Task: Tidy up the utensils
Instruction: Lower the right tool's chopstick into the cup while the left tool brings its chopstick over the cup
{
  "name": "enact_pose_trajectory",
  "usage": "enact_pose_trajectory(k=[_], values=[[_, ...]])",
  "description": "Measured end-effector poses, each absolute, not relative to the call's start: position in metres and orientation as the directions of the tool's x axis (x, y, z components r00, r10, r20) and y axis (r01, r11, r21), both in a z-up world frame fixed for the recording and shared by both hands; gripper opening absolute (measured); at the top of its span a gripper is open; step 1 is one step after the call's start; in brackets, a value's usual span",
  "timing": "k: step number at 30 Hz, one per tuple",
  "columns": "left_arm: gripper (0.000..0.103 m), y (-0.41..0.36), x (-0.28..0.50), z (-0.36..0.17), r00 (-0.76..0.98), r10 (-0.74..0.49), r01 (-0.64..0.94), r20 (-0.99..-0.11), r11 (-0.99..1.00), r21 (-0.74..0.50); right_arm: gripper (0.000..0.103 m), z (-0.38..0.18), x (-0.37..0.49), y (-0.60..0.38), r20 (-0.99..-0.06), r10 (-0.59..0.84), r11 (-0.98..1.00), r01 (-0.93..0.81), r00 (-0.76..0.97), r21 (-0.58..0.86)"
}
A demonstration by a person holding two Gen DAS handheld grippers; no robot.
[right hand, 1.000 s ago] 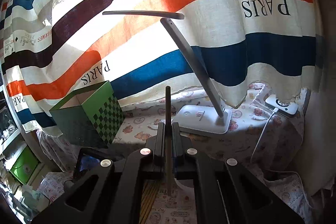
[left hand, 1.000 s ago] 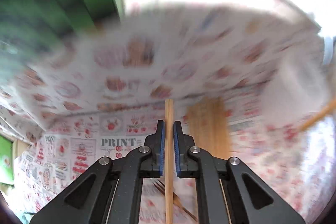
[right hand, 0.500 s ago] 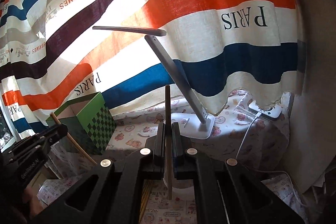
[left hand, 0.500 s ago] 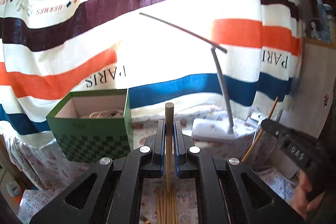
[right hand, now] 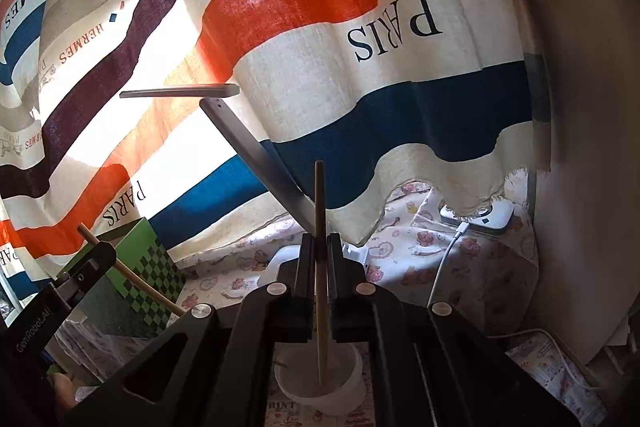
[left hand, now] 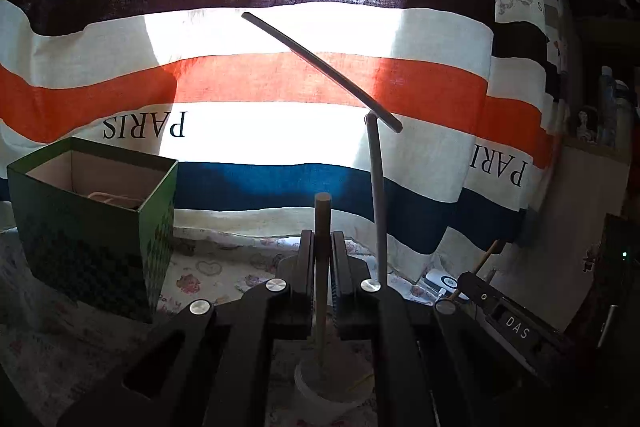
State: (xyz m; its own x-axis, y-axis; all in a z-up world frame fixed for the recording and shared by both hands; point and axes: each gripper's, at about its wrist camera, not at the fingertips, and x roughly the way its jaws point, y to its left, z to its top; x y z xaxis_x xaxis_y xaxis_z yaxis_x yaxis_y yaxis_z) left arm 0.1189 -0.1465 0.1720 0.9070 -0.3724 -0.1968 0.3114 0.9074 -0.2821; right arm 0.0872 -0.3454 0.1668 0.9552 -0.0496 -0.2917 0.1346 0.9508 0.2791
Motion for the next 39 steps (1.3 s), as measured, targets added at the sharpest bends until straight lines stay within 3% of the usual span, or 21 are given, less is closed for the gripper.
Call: enact_pose_trajectory(k=[6,9,24,33,35,37,39], values=[[0.006,-0.159,0.14,0.144,0.865,-0.413,0.312,-0.283,0.887,-0.34,0.006,0.145,0.12,-0.348,-0.459,-0.045,0.955,0.172,0.887,0.24],[0.006,-0.164,0.147,0.134,0.868,-0.384,0.288,-0.316,0.906,-0.31,0.006,0.135,0.128,-0.35,-0.494,0.005,0.949,0.151,0.869,0.276],[0.006,-0.171,0.161,0.114,0.815,-0.386,0.279,-0.432,0.915,-0.29,0.006,0.122,0.142,-0.345,-0.552,0.052,0.943,0.141,0.832,0.302],[0.009,-0.171,0.168,0.107,0.845,-0.283,0.225,-0.454,0.958,-0.177,0.006,0.111,0.15,-0.346,-0.59,0.047,0.941,0.162,0.806,0.296],[0.016,-0.168,0.162,0.108,0.863,-0.26,0.217,-0.433,0.965,-0.147,0.006,0.114,0.148,-0.344,-0.585,0.037,0.945,0.163,0.81,0.285],[0.042,-0.166,0.155,0.111,0.886,-0.188,0.172,-0.423,0.982,-0.077,0.006,0.115,0.146,-0.343,-0.583,0.014,0.949,0.173,0.813,0.264],[0.042,-0.159,0.147,0.115,0.903,-0.172,0.164,-0.394,0.985,-0.054,0.008,0.117,0.146,-0.343,-0.58,0.006,0.953,0.171,0.814,0.25]])
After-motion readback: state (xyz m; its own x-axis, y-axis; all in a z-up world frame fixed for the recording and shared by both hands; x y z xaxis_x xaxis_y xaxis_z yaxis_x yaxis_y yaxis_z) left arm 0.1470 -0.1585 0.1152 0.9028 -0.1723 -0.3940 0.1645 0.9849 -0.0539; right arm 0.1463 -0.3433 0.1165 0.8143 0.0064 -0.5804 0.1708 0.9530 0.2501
